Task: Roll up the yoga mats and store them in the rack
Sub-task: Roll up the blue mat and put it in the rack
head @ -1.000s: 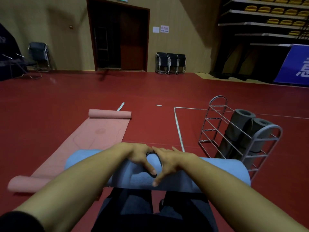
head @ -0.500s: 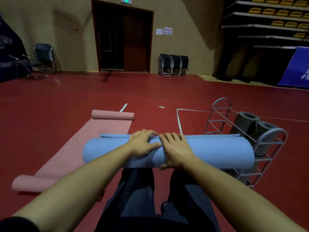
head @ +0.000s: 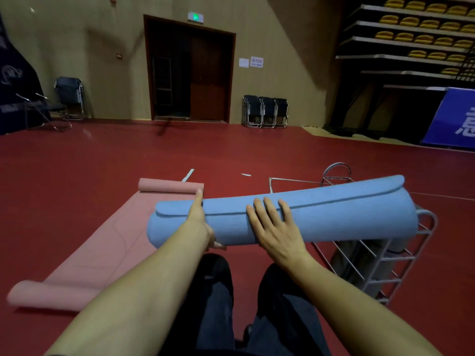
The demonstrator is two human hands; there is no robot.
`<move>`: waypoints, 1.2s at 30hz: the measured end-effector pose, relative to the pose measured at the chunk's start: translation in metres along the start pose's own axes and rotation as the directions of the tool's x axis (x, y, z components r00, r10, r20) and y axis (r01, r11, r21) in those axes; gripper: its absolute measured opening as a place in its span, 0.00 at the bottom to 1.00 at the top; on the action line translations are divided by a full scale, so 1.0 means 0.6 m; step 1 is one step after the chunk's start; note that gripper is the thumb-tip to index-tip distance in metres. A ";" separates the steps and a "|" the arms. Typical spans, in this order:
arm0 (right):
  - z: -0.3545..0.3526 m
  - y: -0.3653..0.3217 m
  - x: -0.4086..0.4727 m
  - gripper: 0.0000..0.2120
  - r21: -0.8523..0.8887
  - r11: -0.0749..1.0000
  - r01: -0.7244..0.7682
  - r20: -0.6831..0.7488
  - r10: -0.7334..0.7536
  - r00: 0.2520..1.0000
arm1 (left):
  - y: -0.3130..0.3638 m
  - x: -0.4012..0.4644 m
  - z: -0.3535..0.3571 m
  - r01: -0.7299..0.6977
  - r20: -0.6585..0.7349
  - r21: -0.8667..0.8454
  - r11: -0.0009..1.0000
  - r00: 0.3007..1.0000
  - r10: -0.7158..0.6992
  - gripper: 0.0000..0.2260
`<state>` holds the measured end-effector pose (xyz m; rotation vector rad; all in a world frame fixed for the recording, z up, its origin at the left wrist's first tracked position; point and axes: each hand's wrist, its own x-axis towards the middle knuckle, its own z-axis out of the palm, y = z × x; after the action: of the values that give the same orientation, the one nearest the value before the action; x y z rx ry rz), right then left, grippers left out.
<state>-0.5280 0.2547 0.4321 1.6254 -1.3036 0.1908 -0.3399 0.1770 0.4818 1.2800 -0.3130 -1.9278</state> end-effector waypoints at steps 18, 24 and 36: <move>0.047 0.053 0.090 0.34 0.606 0.471 -0.641 0.550 0.333 0.766 | -0.028 0.117 0.090 -0.613 -0.335 0.066 0.787 0.730 0.596 0.52; 0.085 0.052 0.188 0.34 0.758 0.135 -0.638 0.584 0.293 0.757 | -0.066 0.205 0.113 -0.817 0.013 0.222 0.532 0.548 0.836 0.54; 0.263 0.039 0.178 0.43 0.582 -0.428 -0.692 0.803 0.436 0.406 | -0.149 0.323 0.101 -0.682 0.365 0.630 0.371 0.682 0.634 0.65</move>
<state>-0.5721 0.0680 0.4384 1.5306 -2.4595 2.2865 -0.4700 0.0838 0.3281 1.2522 -1.5382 -1.0979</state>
